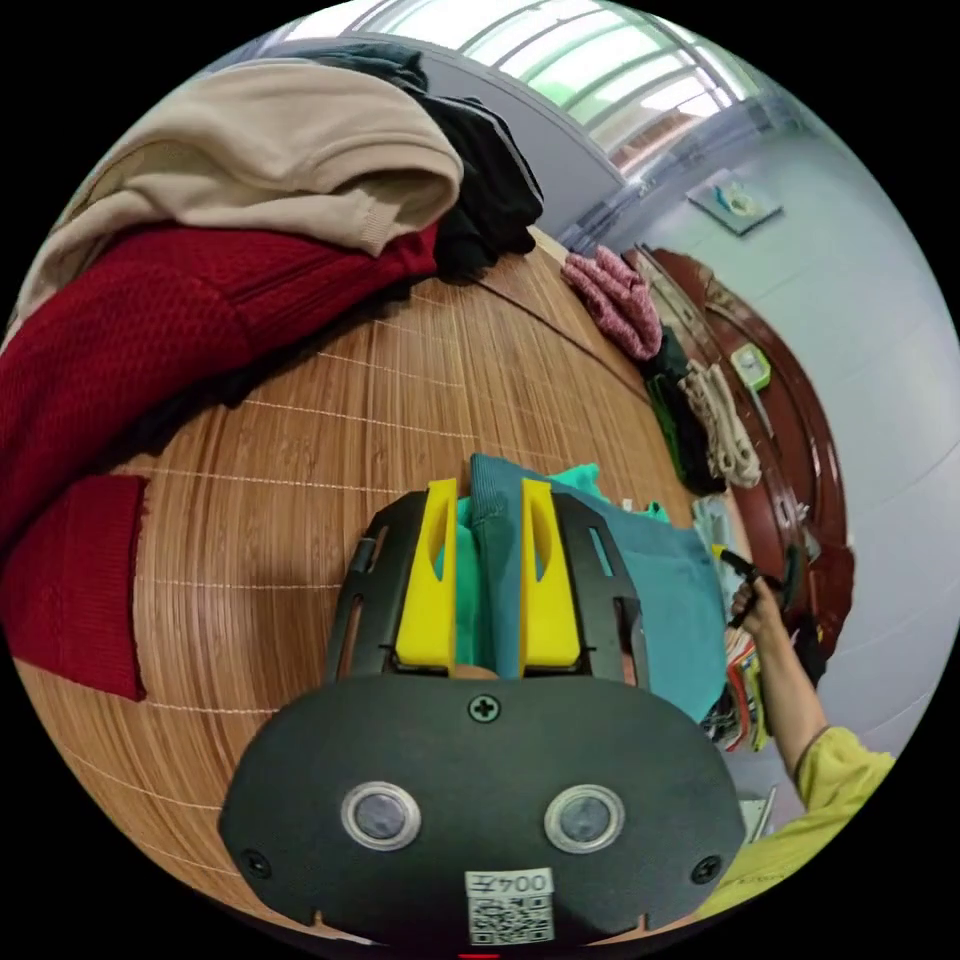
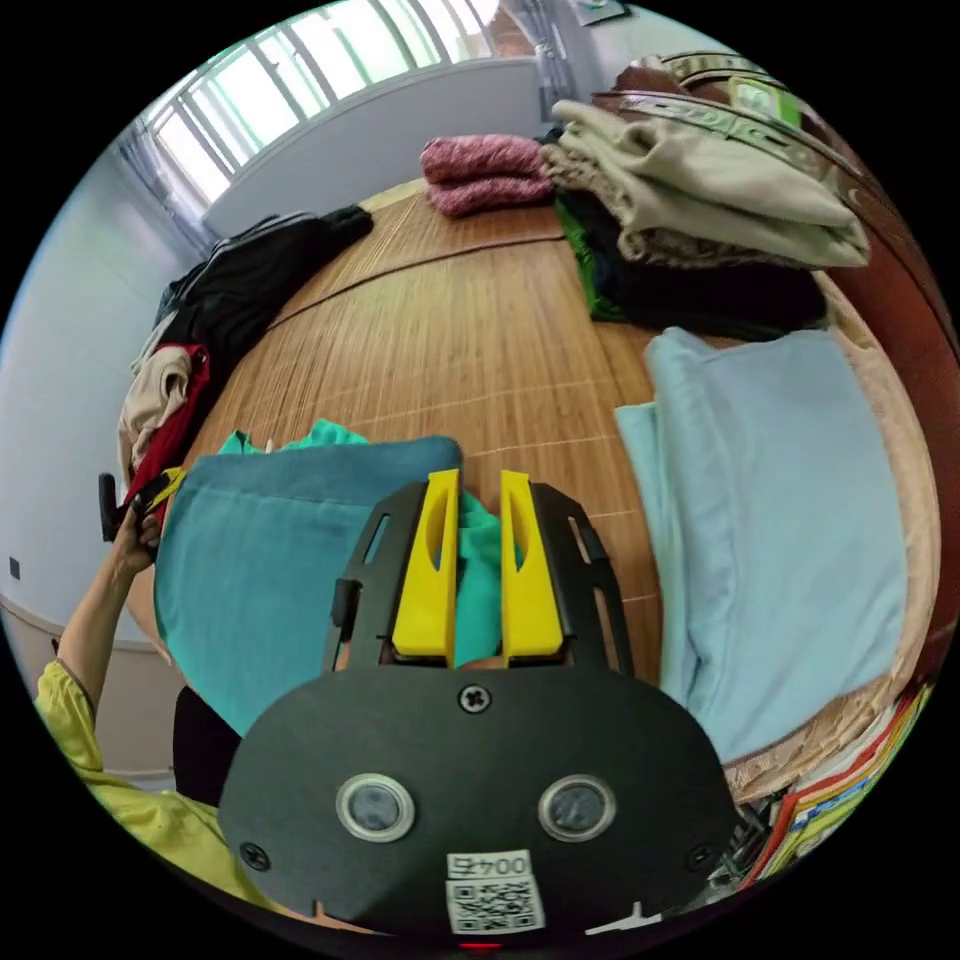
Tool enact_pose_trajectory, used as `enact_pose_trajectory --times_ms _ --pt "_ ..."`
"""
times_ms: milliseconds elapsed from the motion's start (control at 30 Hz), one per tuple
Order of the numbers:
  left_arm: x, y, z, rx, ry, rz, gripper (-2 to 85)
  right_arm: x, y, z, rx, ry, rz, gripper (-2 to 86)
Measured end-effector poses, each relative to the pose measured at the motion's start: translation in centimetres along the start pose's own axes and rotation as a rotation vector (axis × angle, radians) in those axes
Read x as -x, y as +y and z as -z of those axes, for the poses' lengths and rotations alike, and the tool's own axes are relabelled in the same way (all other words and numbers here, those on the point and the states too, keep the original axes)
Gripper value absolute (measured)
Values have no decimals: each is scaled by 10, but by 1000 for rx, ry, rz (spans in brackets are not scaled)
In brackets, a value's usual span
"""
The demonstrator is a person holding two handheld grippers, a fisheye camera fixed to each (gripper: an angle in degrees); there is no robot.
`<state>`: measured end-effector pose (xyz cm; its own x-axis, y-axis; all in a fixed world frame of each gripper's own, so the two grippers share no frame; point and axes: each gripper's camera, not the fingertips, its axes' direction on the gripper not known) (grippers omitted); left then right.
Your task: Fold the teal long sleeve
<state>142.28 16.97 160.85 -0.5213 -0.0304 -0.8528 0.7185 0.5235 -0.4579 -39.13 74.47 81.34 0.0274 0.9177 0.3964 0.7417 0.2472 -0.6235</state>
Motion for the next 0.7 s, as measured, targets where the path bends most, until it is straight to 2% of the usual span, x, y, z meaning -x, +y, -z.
enact_pose_trajectory --times_ms 133,267,400,567,700 --pt "10 -2 42 -123 91 126 94 -29 21 41 -122 -35 -48 72" --pt "-16 2 77 -189 101 87 86 -49 68 75 -161 -154 -60 80" --pt "-101 26 108 -172 111 -153 82 -69 149 100 -144 -252 -59 102" --pt "-240 98 115 -56 136 -481 98 -115 283 113 -86 -371 -213 127" --pt "-365 167 100 41 132 -698 118 -137 338 110 -110 -480 -327 127"
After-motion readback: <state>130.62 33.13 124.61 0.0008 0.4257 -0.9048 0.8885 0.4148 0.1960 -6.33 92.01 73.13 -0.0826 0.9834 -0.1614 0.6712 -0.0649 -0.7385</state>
